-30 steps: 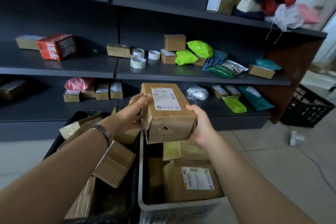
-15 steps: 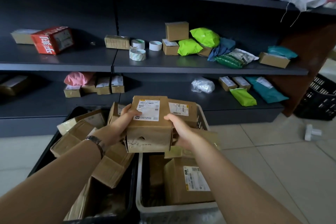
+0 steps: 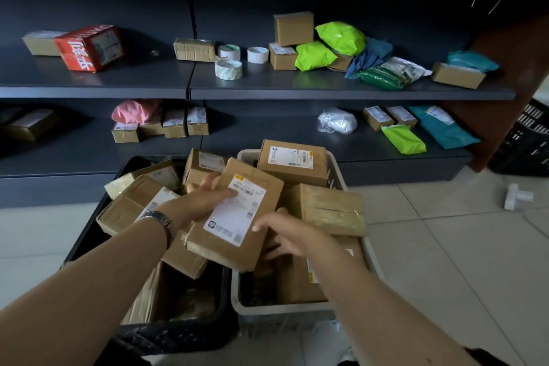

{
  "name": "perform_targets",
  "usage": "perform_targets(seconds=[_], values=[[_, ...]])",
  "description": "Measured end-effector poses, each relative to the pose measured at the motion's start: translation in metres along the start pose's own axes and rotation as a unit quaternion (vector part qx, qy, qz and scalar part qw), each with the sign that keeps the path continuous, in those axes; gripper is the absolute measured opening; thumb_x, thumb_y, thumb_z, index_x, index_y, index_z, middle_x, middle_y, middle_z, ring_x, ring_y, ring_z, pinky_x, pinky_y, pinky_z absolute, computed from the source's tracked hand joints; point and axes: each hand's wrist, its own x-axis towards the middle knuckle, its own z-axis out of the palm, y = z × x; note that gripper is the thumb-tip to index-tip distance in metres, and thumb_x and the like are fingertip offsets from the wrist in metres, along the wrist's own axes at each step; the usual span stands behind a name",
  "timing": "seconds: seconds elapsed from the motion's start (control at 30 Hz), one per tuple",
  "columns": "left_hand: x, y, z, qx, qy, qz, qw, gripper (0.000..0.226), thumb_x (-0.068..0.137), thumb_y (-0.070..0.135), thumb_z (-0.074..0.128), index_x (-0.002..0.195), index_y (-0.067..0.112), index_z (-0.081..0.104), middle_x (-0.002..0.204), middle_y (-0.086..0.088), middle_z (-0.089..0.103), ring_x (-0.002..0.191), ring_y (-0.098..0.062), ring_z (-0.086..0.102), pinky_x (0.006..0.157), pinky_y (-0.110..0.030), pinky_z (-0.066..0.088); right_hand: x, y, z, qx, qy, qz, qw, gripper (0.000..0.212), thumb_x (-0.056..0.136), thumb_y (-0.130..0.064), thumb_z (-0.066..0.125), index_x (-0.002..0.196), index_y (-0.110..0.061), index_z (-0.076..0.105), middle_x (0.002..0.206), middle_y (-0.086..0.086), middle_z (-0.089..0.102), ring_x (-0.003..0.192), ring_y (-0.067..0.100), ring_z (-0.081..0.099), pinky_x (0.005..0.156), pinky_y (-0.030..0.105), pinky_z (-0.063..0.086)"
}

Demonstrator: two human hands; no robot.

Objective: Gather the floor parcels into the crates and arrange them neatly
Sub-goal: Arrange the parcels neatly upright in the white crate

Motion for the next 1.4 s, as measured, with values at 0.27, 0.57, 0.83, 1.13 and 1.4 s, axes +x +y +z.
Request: perform_targets(seconds=[0.27, 0.57, 0.83, 1.13, 1.4], values=[[0.002, 0.022, 0.019, 0.233, 0.081, 0.094, 0.965, 0.087, 0.084, 0.019, 0.063, 0.15, 0.04, 0.01, 0.15, -0.013, 0.01, 0.138, -0.038, 0.016, 0.112, -0.051, 0.027, 0.005, -0.007, -0.024, -0.097, 0.236, -0.191, 0.948, 0.004, 0.097, -0.014, 0.055, 0.097, -0.016, 0.059, 0.092, 0.004, 0.066, 0.079, 0.017, 0.064, 0.067, 0.027, 0.054], [0.012, 0.044, 0.071, 0.35, -0.016, 0.217, 0.911, 0.044, 0.087, 0.032, 0.059, 0.128, 0.045, 0.05, 0.146, 0.005, 0.027, 0.137, -0.025, 0.021, 0.115, -0.045, 0.019, 0.008, 0.025, -0.125, -0.542, 0.186, -0.077, 0.816, 0.127, 0.068, -0.038, 0.08, 0.153, -0.039, -0.015, 0.163, -0.004, -0.008, 0.151, 0.024, -0.004, 0.121, 0.052, -0.004], [0.022, 0.03, 0.043, 0.334, 0.003, 0.196, 0.922, 0.051, 0.085, 0.03, 0.064, 0.131, 0.044, 0.048, 0.148, 0.002, 0.028, 0.138, -0.025, 0.023, 0.113, -0.049, 0.027, 0.003, 0.007, -0.125, -0.556, 0.302, -0.224, 0.741, 0.121, 0.058, -0.077, 0.071, 0.153, -0.038, 0.007, 0.138, 0.002, 0.023, 0.137, 0.025, 0.023, 0.12, 0.05, 0.007], [0.025, 0.017, 0.018, 0.278, -0.039, 0.109, 0.953, 0.105, 0.084, 0.035, 0.07, 0.153, 0.034, -0.009, 0.161, -0.006, -0.004, 0.148, -0.034, 0.003, 0.116, -0.054, 0.021, -0.023, -0.041, -0.116, 0.091, 0.217, -0.251, 0.939, 0.068, 0.077, -0.062, 0.07, 0.133, -0.03, 0.052, 0.127, 0.004, 0.065, 0.108, 0.019, 0.066, 0.1, 0.043, 0.049], [0.036, -0.009, 0.004, 0.1, -0.083, 0.012, 0.991, 0.097, 0.075, 0.032, 0.069, 0.152, 0.028, 0.01, 0.153, -0.006, 0.028, 0.137, -0.031, 0.033, 0.111, -0.046, 0.035, -0.007, -0.001, -0.082, 0.112, 0.012, -0.056, 0.992, 0.054, 0.09, -0.068, 0.048, 0.11, -0.023, 0.07, 0.107, 0.006, 0.076, 0.097, 0.023, 0.073, 0.092, 0.04, 0.055]])
